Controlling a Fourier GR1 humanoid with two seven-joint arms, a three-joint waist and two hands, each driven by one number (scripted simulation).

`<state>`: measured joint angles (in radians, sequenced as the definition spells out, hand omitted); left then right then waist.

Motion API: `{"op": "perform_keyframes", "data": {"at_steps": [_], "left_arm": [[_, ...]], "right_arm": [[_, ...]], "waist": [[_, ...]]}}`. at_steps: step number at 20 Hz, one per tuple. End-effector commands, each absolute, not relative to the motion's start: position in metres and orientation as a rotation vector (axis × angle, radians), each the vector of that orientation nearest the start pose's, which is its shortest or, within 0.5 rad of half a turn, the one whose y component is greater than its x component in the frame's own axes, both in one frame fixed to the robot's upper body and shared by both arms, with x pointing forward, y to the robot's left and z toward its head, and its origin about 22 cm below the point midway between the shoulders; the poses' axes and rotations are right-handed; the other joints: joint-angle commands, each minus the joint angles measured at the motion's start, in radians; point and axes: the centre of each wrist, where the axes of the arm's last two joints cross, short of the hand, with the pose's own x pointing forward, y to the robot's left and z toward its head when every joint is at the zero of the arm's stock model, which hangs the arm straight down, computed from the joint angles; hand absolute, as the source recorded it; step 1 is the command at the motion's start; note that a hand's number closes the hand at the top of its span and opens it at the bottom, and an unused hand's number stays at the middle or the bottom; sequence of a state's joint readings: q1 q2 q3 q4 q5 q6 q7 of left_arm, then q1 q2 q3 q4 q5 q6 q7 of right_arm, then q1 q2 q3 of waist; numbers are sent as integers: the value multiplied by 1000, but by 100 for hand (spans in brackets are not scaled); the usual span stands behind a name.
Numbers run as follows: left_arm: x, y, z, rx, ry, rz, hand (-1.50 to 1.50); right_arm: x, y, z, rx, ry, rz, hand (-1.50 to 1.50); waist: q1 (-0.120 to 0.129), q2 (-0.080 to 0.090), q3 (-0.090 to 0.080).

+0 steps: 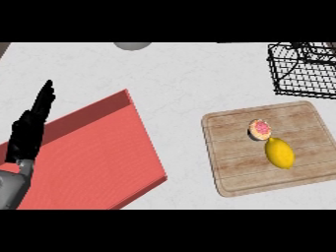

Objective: Pick the lemon from the cutting board and place it in the tiered basket

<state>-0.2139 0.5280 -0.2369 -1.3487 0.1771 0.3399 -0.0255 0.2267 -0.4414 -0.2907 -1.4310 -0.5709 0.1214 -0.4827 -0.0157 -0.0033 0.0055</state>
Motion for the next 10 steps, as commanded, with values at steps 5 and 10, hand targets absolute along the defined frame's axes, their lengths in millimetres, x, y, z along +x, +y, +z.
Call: {"op": "perform_keyframes", "data": {"at_steps": [5,10], "left_arm": [[276,302,30,443,-1523,-230,0],[271,303,29,431,-1528,-243,0]], "right_arm": [[136,-480,68,-353,-1697,302,-150],[154,-454,101,-394,-1618,437,-150]], "waist": [[9,0,-8],[16,1,-7]]}}
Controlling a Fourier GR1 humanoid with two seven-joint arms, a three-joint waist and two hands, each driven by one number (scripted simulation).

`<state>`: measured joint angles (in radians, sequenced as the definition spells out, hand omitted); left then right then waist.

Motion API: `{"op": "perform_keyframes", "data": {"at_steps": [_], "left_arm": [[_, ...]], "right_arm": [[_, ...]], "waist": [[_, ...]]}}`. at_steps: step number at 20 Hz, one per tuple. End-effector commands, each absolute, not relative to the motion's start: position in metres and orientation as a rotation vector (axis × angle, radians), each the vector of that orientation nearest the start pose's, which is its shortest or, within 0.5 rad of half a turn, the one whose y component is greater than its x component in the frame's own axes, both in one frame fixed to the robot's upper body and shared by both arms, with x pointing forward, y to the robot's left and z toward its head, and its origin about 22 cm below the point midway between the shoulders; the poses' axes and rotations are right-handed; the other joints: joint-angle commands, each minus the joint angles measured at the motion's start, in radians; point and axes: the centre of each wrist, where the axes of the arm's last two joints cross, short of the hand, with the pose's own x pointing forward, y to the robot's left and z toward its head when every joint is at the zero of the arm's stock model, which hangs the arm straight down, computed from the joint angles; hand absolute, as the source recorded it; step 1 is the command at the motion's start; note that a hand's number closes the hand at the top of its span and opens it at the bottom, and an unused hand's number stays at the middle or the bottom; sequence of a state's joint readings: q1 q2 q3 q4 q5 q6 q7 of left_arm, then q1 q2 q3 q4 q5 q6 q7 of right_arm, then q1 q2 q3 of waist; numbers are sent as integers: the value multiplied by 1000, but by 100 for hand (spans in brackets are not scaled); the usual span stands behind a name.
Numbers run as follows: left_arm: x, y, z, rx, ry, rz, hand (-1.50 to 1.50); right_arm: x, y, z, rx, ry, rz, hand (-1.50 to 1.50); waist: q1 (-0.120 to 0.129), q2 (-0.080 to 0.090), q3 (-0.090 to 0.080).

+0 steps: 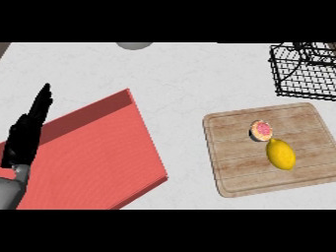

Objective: Pick the lemon from the cutting board and place it in the tiered basket

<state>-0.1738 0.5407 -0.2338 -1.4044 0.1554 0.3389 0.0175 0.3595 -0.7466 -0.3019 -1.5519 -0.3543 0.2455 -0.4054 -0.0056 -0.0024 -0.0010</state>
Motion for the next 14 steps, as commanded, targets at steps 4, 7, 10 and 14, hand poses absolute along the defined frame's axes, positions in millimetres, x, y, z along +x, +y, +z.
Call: {"op": "perform_keyframes", "data": {"at_steps": [4,7,10,14], "left_arm": [[279,314,28,430,-1544,-223,0],[283,299,47,436,-1542,-230,0],[281,296,32,424,-1534,-221,0],[274,295,14,436,-1526,-250,0]], "right_arm": [[170,-437,127,-406,-1559,414,-150],[170,-415,132,-419,-1513,445,-150],[180,-404,137,-393,-1433,476,-150],[179,-392,129,-387,-1358,517,-150]], "waist": [[4,3,0],[3,1,0],[4,2,0],[1,2,0]]}}
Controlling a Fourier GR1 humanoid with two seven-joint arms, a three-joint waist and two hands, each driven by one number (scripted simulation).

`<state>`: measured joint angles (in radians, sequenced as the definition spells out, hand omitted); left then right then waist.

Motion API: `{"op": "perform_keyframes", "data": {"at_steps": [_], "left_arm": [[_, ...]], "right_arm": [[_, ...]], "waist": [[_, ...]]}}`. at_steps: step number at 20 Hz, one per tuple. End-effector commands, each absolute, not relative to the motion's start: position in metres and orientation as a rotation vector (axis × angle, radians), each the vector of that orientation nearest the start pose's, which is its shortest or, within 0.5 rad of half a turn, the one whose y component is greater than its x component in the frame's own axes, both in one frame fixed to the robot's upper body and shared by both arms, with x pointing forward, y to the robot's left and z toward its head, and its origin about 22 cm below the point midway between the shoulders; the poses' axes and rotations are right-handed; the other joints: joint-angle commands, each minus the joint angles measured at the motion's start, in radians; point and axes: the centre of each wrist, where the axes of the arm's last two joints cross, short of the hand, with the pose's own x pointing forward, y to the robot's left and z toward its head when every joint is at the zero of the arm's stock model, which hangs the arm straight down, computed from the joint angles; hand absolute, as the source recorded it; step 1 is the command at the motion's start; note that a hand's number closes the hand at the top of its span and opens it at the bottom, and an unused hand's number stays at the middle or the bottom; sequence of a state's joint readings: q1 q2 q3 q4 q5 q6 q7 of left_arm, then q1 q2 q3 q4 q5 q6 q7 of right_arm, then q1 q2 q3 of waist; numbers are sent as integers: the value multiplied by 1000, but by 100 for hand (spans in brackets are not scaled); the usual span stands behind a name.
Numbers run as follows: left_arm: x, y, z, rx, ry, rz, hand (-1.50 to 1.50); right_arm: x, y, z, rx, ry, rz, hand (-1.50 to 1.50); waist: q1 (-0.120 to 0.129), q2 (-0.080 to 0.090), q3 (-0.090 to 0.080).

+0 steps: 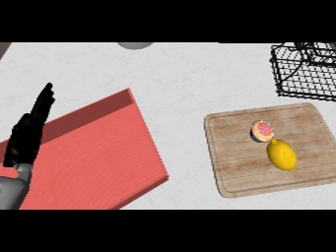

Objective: Pick the lemon from the cutting board and place it in the tiered basket

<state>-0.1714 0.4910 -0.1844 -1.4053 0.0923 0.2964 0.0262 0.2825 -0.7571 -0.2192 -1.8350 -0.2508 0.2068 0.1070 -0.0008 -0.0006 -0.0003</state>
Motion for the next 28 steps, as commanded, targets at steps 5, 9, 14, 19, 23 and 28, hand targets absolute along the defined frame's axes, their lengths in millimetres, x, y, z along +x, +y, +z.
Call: {"op": "perform_keyframes", "data": {"at_steps": [5,9,14,19,23,28], "left_arm": [[284,293,34,440,-1559,-227,0],[287,288,23,421,-1514,-235,0],[286,305,41,435,-1529,-230,0],[287,309,28,446,-1544,-231,0],[272,285,32,425,-1543,-216,0],[272,311,34,414,-1528,-239,0]], "right_arm": [[206,-358,99,-426,-1297,546,-150],[191,-352,82,-432,-1306,583,-150],[174,-348,88,-461,-1300,613,-150],[177,-342,88,-566,-1297,625,-150],[169,-342,80,-601,-1292,632,-150],[184,-333,73,-604,-1283,642,-150]], "waist": [[6,2,0],[-4,1,0],[-5,-1,0],[-5,0,0],[-3,-1,0],[0,0,0]]}}
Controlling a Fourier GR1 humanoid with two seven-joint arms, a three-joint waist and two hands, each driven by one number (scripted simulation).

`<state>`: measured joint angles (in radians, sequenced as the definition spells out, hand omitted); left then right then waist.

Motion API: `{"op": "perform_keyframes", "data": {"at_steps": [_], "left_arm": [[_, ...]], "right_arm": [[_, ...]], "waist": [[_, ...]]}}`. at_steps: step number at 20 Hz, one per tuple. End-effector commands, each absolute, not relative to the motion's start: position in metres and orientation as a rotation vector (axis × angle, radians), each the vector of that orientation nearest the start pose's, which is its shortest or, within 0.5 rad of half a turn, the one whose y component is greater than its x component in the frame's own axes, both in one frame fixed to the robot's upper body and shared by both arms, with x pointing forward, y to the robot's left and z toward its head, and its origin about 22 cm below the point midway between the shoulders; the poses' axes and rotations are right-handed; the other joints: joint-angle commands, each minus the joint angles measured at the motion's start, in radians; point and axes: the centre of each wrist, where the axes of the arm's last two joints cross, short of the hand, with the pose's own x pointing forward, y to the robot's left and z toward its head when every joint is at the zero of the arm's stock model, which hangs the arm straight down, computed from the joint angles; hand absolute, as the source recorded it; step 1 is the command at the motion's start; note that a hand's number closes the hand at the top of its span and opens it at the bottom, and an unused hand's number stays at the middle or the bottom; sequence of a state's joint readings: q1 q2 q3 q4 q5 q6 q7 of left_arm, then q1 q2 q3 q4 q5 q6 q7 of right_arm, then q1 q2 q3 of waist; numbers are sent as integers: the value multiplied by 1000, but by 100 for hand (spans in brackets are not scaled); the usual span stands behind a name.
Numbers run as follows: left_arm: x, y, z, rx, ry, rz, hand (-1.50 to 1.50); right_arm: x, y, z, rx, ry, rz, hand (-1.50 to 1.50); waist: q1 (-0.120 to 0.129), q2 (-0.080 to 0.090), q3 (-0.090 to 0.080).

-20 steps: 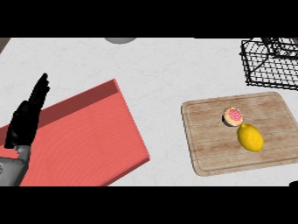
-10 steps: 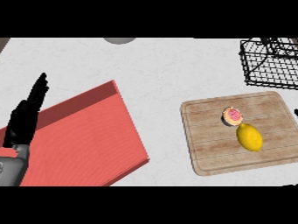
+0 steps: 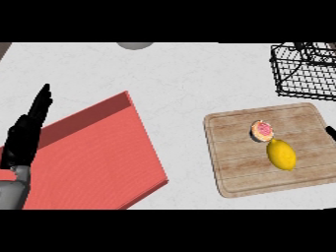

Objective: Pick the lemon from the cutting board and place it in the tiered basket

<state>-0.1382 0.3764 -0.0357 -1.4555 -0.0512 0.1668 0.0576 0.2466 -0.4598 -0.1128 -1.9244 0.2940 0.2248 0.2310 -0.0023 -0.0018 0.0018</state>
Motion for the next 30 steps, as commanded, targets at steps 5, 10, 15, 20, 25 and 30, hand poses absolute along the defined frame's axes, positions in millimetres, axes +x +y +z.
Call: {"op": "perform_keyframes", "data": {"at_steps": [5,10,15,20,25,30], "left_arm": [[282,320,51,418,-1536,-214,0],[281,302,36,460,-1540,-236,0],[280,300,33,429,-1533,-238,0],[273,304,43,446,-1529,-242,0],[260,312,55,434,-1523,-242,0],[275,303,33,415,-1529,-231,0]], "right_arm": [[196,-341,80,-569,-1246,620,-150],[197,-342,42,-559,-1228,620,-150],[209,-317,34,-552,-1230,636,-150],[217,-319,38,-517,-1216,653,-150],[219,-309,46,-499,-1202,675,-150],[232,-294,32,-433,-1191,718,150]], "waist": [[2,1,-2],[2,2,-1],[2,2,-2],[2,1,-2],[4,1,-2],[1,2,-2]]}}
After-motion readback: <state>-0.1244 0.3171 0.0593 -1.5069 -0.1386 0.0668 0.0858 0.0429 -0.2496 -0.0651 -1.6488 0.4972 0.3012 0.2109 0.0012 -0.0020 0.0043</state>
